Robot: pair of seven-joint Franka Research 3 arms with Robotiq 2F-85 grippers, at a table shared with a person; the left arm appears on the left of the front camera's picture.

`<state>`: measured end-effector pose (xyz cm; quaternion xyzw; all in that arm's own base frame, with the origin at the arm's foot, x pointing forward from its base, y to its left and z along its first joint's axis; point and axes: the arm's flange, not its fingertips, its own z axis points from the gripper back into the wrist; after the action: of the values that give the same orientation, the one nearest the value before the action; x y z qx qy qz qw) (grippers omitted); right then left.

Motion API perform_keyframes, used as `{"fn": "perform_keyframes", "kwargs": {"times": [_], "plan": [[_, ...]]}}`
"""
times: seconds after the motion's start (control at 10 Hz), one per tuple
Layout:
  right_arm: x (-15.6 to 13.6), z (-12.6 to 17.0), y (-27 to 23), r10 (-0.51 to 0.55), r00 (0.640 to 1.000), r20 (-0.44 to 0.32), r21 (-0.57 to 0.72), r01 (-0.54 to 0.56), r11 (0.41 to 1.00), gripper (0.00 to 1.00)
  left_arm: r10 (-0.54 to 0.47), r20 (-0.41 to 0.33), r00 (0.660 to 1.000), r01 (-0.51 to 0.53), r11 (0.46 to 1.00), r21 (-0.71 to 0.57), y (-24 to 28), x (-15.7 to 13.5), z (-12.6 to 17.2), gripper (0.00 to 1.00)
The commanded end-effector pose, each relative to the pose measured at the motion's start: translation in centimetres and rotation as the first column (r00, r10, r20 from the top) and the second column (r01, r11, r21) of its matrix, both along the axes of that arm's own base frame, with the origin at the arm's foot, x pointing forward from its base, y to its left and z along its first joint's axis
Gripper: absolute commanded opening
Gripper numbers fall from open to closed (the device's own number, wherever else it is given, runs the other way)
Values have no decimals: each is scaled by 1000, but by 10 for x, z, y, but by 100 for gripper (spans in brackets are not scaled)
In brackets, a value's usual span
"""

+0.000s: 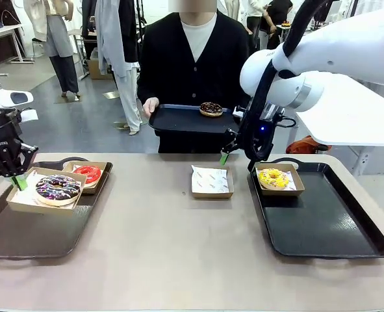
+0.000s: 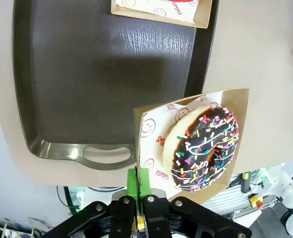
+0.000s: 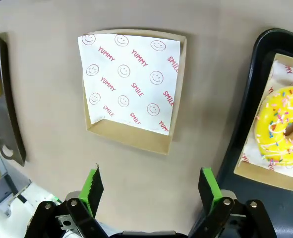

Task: Individually package the donuts and arrange them on the tray.
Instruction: Place the picked Paper togo box on the Handle tray while simultaneously picking up another Paper togo box from the table with the other hand.

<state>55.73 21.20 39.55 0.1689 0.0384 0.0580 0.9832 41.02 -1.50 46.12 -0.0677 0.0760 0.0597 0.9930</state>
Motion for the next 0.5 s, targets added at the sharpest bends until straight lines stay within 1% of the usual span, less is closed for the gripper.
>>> {"fn": "perform_keyframes", "kwargs": {"times": [0.0, 0.4], "plan": [[-1, 2, -1, 2, 1000, -2, 3, -2, 1000, 100, 5, 6, 1000, -5, 1000, -12, -2, -6, 3, 1], [-1, 2, -1, 2, 1000, -2, 3, -2, 1000, 100, 5, 6, 1000, -5, 1000, -12, -2, -6, 3, 1]]}}
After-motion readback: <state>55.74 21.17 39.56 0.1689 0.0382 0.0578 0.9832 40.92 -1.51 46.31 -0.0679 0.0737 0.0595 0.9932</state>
